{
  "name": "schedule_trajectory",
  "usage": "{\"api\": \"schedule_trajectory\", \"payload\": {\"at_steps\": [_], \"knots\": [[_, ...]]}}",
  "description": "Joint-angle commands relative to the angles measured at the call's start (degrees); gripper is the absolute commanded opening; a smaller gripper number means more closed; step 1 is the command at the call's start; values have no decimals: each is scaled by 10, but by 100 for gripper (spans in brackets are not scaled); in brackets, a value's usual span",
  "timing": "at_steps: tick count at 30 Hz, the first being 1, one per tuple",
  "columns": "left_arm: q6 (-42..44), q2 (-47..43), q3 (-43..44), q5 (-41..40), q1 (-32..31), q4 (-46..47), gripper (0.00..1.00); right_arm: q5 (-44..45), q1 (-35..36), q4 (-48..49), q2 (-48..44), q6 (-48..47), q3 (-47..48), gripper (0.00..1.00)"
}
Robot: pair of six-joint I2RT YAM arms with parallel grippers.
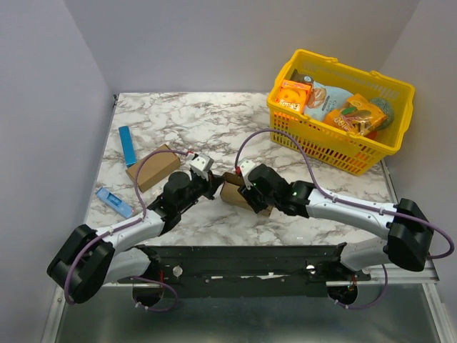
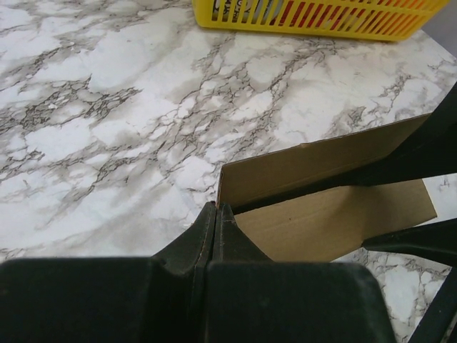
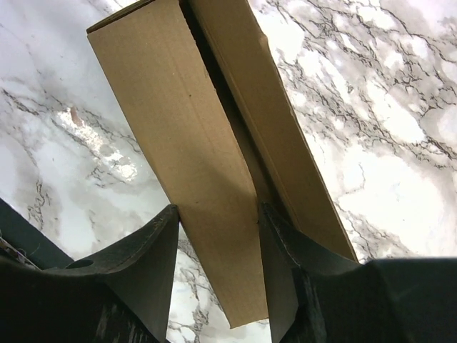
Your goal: Fold the paper box
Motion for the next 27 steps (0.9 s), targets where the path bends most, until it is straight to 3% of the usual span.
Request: {"api": "schedule_trajectory", "payload": {"at_steps": [1, 27], "knots": [[-11, 37, -5, 5, -4, 19, 0, -3, -32, -30, 9, 20, 4, 53], [-16, 91, -40, -18, -11, 50, 0, -54, -103, -36, 47, 24, 11, 52]]}}
